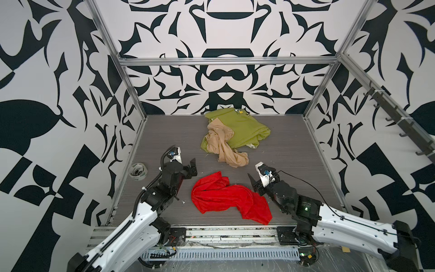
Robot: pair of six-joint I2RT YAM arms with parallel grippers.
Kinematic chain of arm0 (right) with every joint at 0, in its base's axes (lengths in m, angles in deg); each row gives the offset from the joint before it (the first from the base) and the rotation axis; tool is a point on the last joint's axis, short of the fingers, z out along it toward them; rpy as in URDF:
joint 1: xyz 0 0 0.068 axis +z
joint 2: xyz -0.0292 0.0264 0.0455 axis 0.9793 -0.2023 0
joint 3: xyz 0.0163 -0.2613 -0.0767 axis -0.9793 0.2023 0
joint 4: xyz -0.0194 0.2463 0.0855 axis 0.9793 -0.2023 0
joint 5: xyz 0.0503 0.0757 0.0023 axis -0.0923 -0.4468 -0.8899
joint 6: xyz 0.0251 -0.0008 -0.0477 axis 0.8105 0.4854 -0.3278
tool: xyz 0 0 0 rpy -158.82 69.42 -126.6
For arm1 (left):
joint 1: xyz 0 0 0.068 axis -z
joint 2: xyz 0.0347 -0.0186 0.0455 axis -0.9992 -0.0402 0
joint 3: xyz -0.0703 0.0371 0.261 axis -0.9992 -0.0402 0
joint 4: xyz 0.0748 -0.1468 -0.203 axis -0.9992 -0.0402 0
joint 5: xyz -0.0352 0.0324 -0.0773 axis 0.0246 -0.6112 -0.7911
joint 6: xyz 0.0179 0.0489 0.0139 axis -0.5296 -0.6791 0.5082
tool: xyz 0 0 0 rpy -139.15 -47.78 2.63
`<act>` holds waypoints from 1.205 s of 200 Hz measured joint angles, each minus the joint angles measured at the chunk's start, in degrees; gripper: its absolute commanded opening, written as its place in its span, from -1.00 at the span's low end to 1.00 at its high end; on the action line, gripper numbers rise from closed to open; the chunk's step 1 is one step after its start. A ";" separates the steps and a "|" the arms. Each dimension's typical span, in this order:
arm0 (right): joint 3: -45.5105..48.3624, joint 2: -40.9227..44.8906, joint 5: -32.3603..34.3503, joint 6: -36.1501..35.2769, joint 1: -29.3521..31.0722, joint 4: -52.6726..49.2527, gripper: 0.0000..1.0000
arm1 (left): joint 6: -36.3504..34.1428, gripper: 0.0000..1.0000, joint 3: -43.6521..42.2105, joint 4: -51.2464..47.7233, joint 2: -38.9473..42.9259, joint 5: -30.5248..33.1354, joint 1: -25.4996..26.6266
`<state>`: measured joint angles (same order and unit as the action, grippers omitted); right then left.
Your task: Pick out a specific cloth from the pile
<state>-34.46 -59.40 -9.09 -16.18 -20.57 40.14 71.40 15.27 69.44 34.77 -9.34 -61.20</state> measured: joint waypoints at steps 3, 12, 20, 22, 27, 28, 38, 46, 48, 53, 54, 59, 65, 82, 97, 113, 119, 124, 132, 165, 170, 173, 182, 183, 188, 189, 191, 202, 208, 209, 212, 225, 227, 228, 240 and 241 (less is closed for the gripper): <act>0.22 -0.33 0.26 -0.33 -1.22 0.61 0.79 | -1.16 0.99 -0.11 0.98 -1.31 -0.42 -1.99; 1.18 -1.25 0.66 -2.49 -4.94 2.34 0.80 | -4.04 0.99 -0.66 3.98 -4.57 -1.73 -6.64; 2.73 -2.12 0.85 -3.91 -8.87 4.46 0.80 | -6.56 0.99 -1.31 7.10 -7.80 -2.43 -10.10; 3.32 -2.45 0.92 -4.37 -10.14 5.27 0.79 | -6.99 0.99 -1.42 7.63 -8.50 -2.45 -10.62; 4.72 -3.13 0.79 -4.92 -12.94 7.04 0.80 | -8.41 0.99 -1.66 9.31 -10.64 -2.71 -12.02; 4.92 -3.26 0.79 -5.01 -13.29 7.30 0.80 | -8.59 0.99 -1.68 9.51 -10.93 -2.75 -12.15; 8.04 -5.51 0.52 -5.66 -18.71 11.50 0.79 | -10.91 0.99 -1.73 12.28 -15.47 -3.72 -13.53; 10.23 -8.11 0.04 -5.99 -22.71 14.49 0.80 | -12.35 0.99 -1.73 14.60 -18.80 -4.46 -14.01; 10.71 -8.81 -0.04 -5.99 -23.65 15.19 0.80 | -12.59 0.99 -1.73 15.02 -19.39 -4.63 -14.10; 11.72 -11.04 -0.31 -6.10 -25.99 16.92 0.80 | -13.35 0.99 -1.73 16.33 -21.44 -5.20 -14.40; 11.82 -11.32 -0.33 -6.12 -26.27 17.14 0.80 | -13.44 0.99 -1.73 16.52 -21.70 -5.29 -14.43; 12.55 -13.60 -0.66 -6.23 -28.13 18.82 0.80 | -14.25 0.99 -1.73 17.70 -23.54 -5.95 -14.73; 13.20 -16.44 -1.16 -6.38 -30.01 21.16 0.80 | -14.97 0.99 -1.73 19.10 -25.55 -6.56 -14.97; 14.19 -23.67 -2.64 -6.64 -33.51 27.91 0.81 | -16.44 0.99 -1.73 23.56 -30.32 -8.15 -15.43; 14.19 -28.63 -3.74 -6.88 -34.80 33.29 0.81 | -17.03 0.99 -2.21 27.93 -32.96 -9.86 -16.00; 13.88 -32.46 -4.87 -7.13 -36.00 38.25 0.83 | -17.99 0.99 -2.69 31.65 -34.10 -11.91 -16.44; 13.42 -34.16 -5.64 -7.30 -36.57 40.06 0.83 | -18.53 0.99 -2.71 33.09 -34.42 -12.35 -16.57; 12.94 -35.67 -6.29 -7.23 -37.18 41.55 0.81 | -18.93 0.99 -2.80 34.62 -34.69 -12.81 -16.72; 12.04 -38.01 -7.61 -6.95 -38.36 43.85 0.79 | -19.21 0.99 -3.28 37.27 -34.97 -13.40 -17.14; 9.97 -45.55 -13.27 -3.10 -45.62 51.54 0.77 | -18.43 0.99 -5.97 46.45 -38.07 -14.43 -21.11; 10.08 -46.36 -14.01 -2.62 -46.60 52.76 0.78 | -18.25 0.99 -6.38 47.52 -38.69 -14.34 -21.51; 10.12 -46.84 -14.32 -2.36 -47.06 53.48 0.78 | -18.21 0.99 -6.58 48.00 -39.06 -14.21 -21.75; 10.21 -48.02 -15.39 -1.79 -48.11 54.80 0.78 | -17.81 0.99 -7.30 49.42 -39.76 -14.12 -21.99; 10.21 -48.06 -15.43 -1.75 -48.15 54.80 0.78 | -17.79 0.99 -7.37 49.55 -39.80 -14.10 -21.99; 10.21 -48.28 -16.00 -1.44 -48.28 54.82 0.77 | -17.59 0.99 -7.72 50.25 -40.00 -13.99 -21.99; 10.21 -48.28 -16.02 -1.40 -48.28 54.80 0.77 | -17.53 0.99 -7.85 50.53 -40.13 -13.90 -21.99; 10.21 -48.28 -16.31 -1.33 -48.28 54.69 0.77 | -17.46 0.99 -7.93 50.82 -40.24 -13.92 -21.99; 9.86 -48.28 -17.49 -0.76 -48.35 54.25 0.94 | -17.20 0.99 -8.28 52.78 -41.24 -13.51 -21.99; 9.38 -48.28 -18.32 -0.48 -48.59 53.66 0.99 | -17.18 0.99 -8.28 53.68 -41.90 -13.35 -21.99; 9.22 -48.28 -18.53 -0.20 -48.65 53.46 0.99 | -17.18 0.99 -8.28 53.77 -41.99 -13.35 -21.99; 8.83 -48.28 -18.95 -0.07 -48.78 52.92 1.00 | -17.16 0.99 -8.28 54.10 -42.21 -13.35 -21.99; 6.78 -48.15 -21.38 0.48 -49.86 50.31 1.00 | -17.05 0.99 -8.28 54.77 -42.80 -13.29 -21.99; 6.58 -48.13 -21.57 0.55 -50.01 50.07 0.99 | -17.03 0.99 -8.28 54.97 -42.84 -13.27 -21.99; 6.36 -48.11 -21.79 0.68 -50.16 49.92 0.99 | -17.03 0.99 -8.28 55.01 -42.86 -13.29 -21.99; 4.92 -48.04 -23.50 1.40 -51.49 48.52 1.00 | -17.00 0.99 -8.28 55.82 -42.99 -13.18 -21.99; 4.76 -48.04 -23.69 1.46 -51.60 48.37 1.00 | -17.00 0.99 -8.28 55.87 -42.99 -13.16 -21.99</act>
<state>-29.70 -107.44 -32.78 -14.71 -72.18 88.51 54.39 6.99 125.30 -8.22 -22.50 -83.18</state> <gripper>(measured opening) 0.998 0.994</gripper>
